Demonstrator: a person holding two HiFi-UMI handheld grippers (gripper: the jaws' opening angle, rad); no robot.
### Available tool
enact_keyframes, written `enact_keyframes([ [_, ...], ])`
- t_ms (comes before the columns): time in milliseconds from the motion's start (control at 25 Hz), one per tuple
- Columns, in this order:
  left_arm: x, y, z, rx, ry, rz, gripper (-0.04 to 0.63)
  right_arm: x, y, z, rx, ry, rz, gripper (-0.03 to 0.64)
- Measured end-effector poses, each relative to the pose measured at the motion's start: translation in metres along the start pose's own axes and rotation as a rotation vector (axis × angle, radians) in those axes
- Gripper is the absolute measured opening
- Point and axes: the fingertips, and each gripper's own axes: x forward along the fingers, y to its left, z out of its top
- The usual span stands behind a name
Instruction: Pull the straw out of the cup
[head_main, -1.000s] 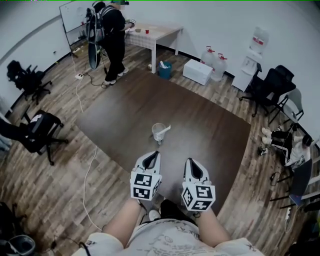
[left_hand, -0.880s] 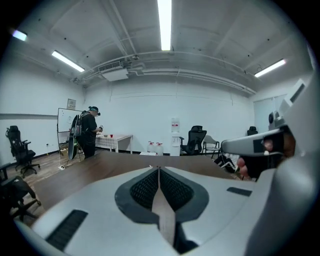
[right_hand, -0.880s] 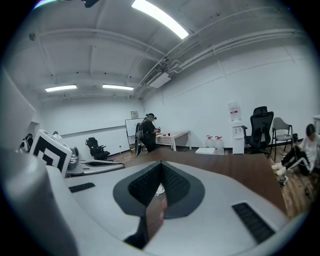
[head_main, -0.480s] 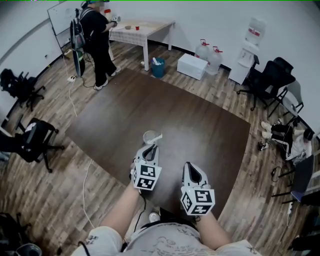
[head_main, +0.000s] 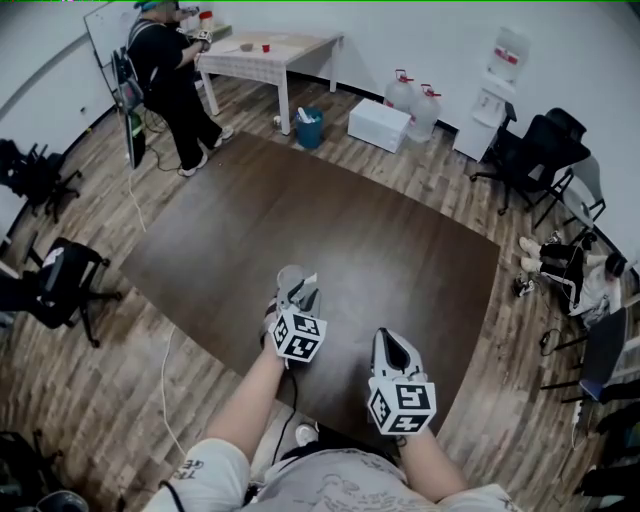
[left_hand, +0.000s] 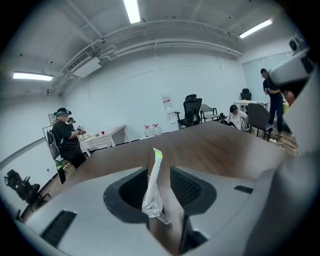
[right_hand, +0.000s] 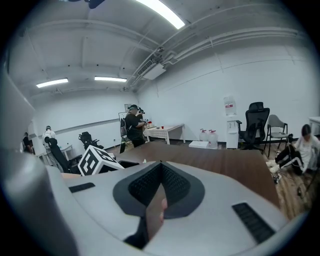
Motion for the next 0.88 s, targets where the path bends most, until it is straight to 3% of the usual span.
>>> enact_keyframes([
  [200,0.022,0.001,-0.005,0.04,0.049,0.021,0.132,0.0,-0.014,-0.001,0.007,0.008,-0.023,0.009],
  [400,0.029,0.002,-0.004,0.016,0.069,0.019,0.132,0.002,-0.023,0.001,0.014,0.011,-0.032,0.009],
  [520,0.026,0.007,-0.002,0.014,0.059,0.038,0.107,0.003,-0.022,0.002,0.016,0.008,-0.028,0.009],
  [560,0.024,0.01,-0.002,0.014,0.055,0.049,0.051,0.004,-0.022,0.002,0.016,0.008,-0.026,0.009],
  [880,0.008,0.025,0.009,-0.002,0.011,0.081,0.044,0.001,-0.011,0.003,0.013,0.003,-0.008,0.009],
])
